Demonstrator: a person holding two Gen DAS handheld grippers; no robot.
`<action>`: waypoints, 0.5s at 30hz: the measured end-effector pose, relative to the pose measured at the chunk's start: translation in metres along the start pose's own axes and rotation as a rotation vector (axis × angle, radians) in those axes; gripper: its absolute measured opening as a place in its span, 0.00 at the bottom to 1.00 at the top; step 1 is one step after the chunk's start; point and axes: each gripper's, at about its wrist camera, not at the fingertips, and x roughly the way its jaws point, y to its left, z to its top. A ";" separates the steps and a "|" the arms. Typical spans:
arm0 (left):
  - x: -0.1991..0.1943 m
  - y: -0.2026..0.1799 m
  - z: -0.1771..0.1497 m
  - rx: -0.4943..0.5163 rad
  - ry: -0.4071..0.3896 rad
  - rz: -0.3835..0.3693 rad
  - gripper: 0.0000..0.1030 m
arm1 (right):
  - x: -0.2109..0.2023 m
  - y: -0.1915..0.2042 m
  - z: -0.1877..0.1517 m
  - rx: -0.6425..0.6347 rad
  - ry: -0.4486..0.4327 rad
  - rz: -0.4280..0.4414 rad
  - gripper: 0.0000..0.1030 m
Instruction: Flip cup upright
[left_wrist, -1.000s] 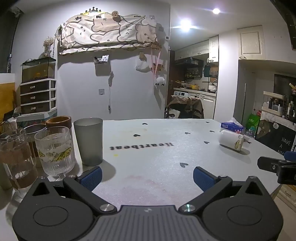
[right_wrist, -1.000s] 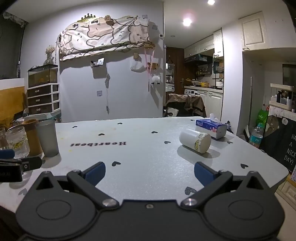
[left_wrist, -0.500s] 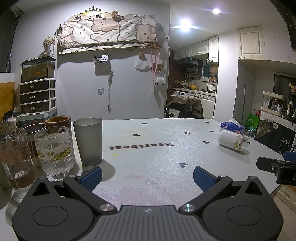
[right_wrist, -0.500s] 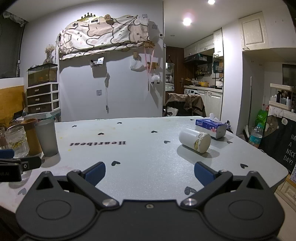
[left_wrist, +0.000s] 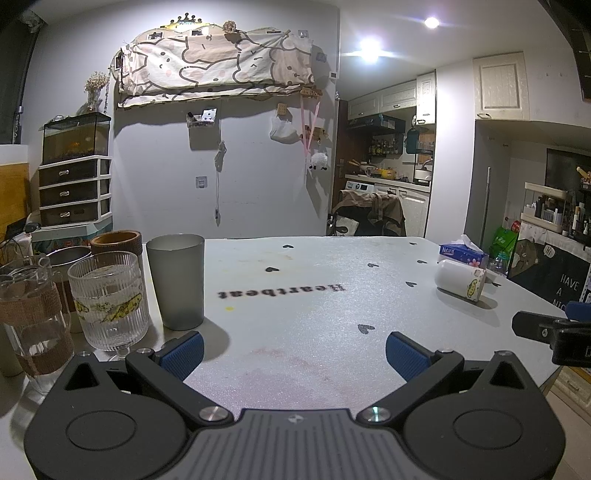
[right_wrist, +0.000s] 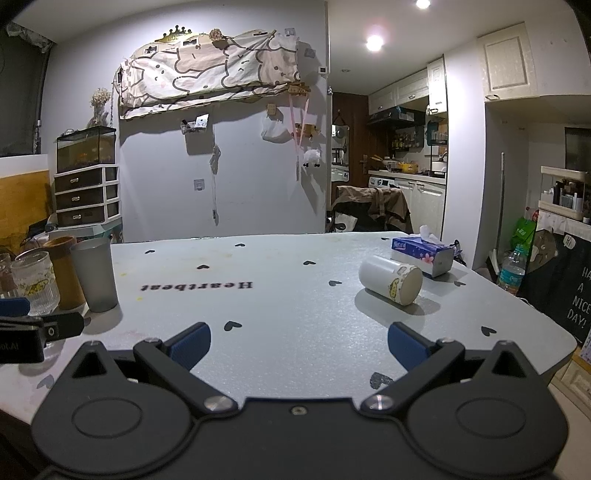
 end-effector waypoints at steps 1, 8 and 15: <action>0.000 0.000 0.000 0.000 0.000 0.000 1.00 | 0.000 0.000 0.000 0.001 0.001 0.000 1.00; 0.000 -0.001 0.000 0.001 0.000 -0.001 1.00 | -0.004 0.004 -0.002 0.005 0.001 -0.004 1.00; 0.000 -0.001 0.000 0.000 0.000 -0.002 1.00 | -0.004 0.005 -0.002 0.004 0.001 -0.004 1.00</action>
